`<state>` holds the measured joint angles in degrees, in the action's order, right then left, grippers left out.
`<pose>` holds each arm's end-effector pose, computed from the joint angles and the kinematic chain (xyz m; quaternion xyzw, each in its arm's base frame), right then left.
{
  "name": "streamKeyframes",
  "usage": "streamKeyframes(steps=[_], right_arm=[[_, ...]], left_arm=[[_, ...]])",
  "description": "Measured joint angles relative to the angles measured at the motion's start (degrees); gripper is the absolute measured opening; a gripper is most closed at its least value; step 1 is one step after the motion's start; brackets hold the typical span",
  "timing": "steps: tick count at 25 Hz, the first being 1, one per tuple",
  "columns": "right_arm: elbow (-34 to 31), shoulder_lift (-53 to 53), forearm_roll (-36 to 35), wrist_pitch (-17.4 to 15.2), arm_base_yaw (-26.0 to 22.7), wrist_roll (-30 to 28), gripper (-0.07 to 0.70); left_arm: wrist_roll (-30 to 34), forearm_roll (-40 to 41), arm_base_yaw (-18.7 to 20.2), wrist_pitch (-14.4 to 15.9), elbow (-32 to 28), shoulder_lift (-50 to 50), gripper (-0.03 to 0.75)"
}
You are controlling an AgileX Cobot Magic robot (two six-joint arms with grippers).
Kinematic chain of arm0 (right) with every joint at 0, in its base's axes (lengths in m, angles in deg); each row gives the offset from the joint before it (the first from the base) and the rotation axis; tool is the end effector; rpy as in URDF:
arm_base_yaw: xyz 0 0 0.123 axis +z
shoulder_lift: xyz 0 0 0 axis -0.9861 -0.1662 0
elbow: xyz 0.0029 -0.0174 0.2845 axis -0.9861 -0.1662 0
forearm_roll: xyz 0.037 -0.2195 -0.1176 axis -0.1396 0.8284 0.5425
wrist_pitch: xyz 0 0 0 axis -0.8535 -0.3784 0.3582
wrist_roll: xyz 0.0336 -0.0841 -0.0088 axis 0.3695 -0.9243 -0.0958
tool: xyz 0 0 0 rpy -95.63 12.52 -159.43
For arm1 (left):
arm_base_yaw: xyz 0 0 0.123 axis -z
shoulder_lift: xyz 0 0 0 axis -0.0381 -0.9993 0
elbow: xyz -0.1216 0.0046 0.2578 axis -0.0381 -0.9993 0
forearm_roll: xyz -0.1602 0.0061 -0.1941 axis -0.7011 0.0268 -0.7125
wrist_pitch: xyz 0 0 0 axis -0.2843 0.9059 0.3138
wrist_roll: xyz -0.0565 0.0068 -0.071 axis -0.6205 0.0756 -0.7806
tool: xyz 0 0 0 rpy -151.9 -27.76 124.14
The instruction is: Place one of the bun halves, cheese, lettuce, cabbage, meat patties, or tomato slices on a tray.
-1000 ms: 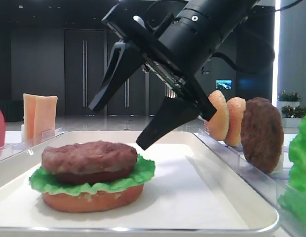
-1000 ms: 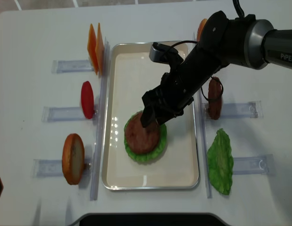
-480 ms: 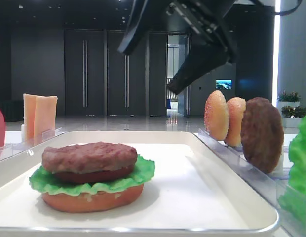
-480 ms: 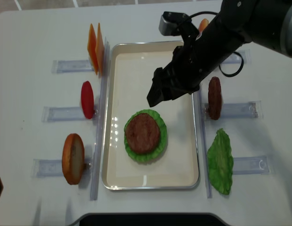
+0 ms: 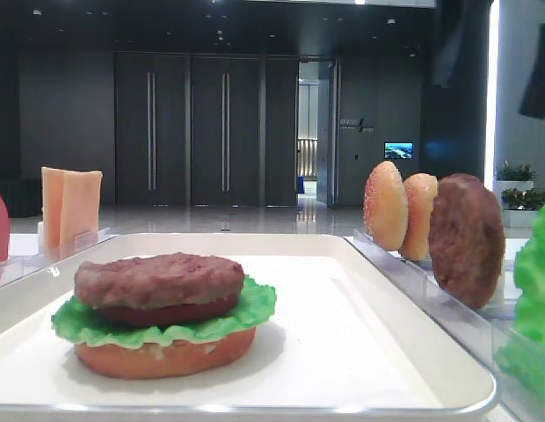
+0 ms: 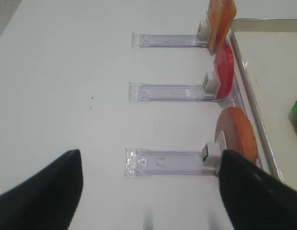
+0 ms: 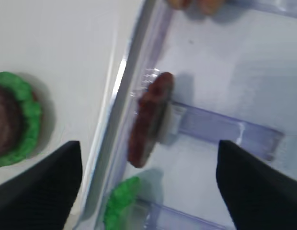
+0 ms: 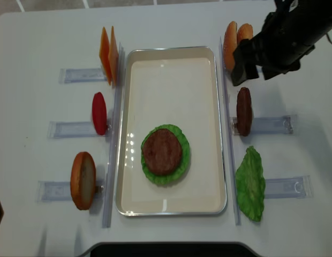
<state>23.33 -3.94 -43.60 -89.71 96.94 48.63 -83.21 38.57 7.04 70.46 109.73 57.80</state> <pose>0.2928 0.1127 0.2852 -0.1472 0.9677 0.1586 0.1296 -0.0046 0.0179 0.2671 -0.0215 0.8646 0.0155 0.5018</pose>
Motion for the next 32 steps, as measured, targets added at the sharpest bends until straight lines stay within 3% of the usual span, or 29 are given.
streamKeyframes(steps=[6,11,18,26,32], right_arm=[[0.00,0.06,8.71,-6.66,-7.44,6.32,0.547],[0.00,0.06,14.30,-9.48,-12.32,9.76,0.547],[-1.26,1.43,15.99,-9.51,-15.34,10.49,0.547],[-15.45,17.18,16.04,-8.72,-15.46,12.65,0.547],[-26.71,35.21,16.08,-3.55,-15.46,13.08,0.547]], left_arm=[[0.00,0.00,0.00,0.00,0.00,0.00,0.692],[0.00,0.00,0.00,0.00,0.00,0.00,0.692],[0.00,0.00,0.00,0.00,0.00,0.00,0.692],[0.00,0.00,0.00,0.00,0.00,0.00,0.692],[0.00,0.00,0.00,0.00,0.00,0.00,0.692]])
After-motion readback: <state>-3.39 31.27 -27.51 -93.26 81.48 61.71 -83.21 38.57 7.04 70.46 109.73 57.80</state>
